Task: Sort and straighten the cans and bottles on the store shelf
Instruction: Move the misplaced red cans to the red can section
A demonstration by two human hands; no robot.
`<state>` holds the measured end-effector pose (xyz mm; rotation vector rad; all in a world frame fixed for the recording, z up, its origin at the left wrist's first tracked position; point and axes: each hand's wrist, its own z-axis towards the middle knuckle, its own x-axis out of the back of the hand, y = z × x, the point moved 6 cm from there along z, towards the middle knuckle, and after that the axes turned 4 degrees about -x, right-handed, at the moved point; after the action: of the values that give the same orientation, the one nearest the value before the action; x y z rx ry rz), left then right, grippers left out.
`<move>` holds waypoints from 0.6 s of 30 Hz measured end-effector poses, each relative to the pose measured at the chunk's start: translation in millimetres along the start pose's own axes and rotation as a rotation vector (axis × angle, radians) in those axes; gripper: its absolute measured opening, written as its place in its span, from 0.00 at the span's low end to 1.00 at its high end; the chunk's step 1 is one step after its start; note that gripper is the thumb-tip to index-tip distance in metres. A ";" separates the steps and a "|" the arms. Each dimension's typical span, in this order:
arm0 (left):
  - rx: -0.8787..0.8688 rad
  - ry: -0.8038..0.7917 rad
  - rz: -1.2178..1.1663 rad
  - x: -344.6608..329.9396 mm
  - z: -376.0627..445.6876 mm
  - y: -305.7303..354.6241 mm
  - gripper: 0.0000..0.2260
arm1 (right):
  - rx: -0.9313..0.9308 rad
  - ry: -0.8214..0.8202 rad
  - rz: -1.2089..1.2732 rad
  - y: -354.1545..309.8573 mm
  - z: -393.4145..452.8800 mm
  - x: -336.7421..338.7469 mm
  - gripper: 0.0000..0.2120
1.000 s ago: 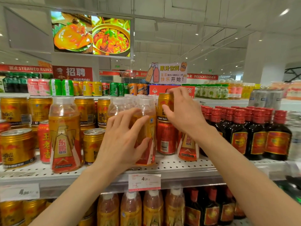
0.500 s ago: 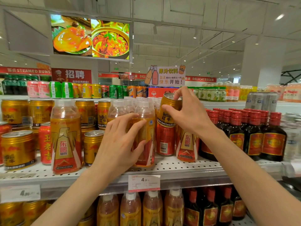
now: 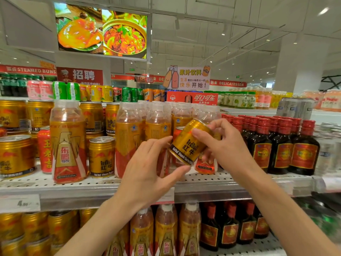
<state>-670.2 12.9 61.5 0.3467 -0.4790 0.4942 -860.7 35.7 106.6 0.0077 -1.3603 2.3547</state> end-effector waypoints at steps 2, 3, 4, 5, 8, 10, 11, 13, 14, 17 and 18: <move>0.017 -0.001 -0.025 -5.3 -6.4 1.7 0.31 | -0.026 -0.024 0.044 10.3 -7.9 -2.7 0.15; 0.031 -0.004 -0.038 -6.6 -9.6 1.4 0.31 | -0.038 -0.037 0.068 15.4 -10.6 -4.0 0.15; 0.047 -0.010 -0.057 -7.1 -13.0 0.7 0.30 | -0.055 -0.051 0.093 19.9 -12.8 -5.4 0.15; 0.063 -0.017 -0.078 -6.7 -16.6 -0.1 0.29 | -0.074 -0.069 0.116 23.9 -14.2 -7.3 0.16; 0.103 -0.045 -0.120 -1.3 -27.4 -0.8 0.28 | -0.111 -0.132 0.143 30.2 -19.0 -15.1 0.16; 0.123 -0.056 -0.132 5.2 -34.6 -1.7 0.26 | -0.104 -0.164 0.131 30.7 -21.6 -22.3 0.16; 0.132 -0.059 -0.133 9.4 -38.2 -3.0 0.26 | -0.093 -0.177 0.114 30.0 -22.6 -26.7 0.15; 0.150 -0.059 -0.131 19.7 -45.8 -7.8 0.26 | -0.070 -0.198 0.086 26.1 -25.8 -37.1 0.16; 0.157 -0.058 -0.132 25.5 -49.9 -11.4 0.26 | -0.060 -0.206 0.078 23.4 -27.5 -43.0 0.17; 0.174 -0.058 -0.150 44.1 -61.6 -23.7 0.25 | -0.035 -0.222 0.055 13.2 -34.4 -63.2 0.19; 0.173 -0.054 -0.156 51.4 -65.3 -28.5 0.25 | -0.027 -0.228 0.042 9.1 -36.8 -71.0 0.19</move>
<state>-592.4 36.0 27.9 0.5607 -0.4585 0.3762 -791.8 37.3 65.1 0.2496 -1.5096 2.4301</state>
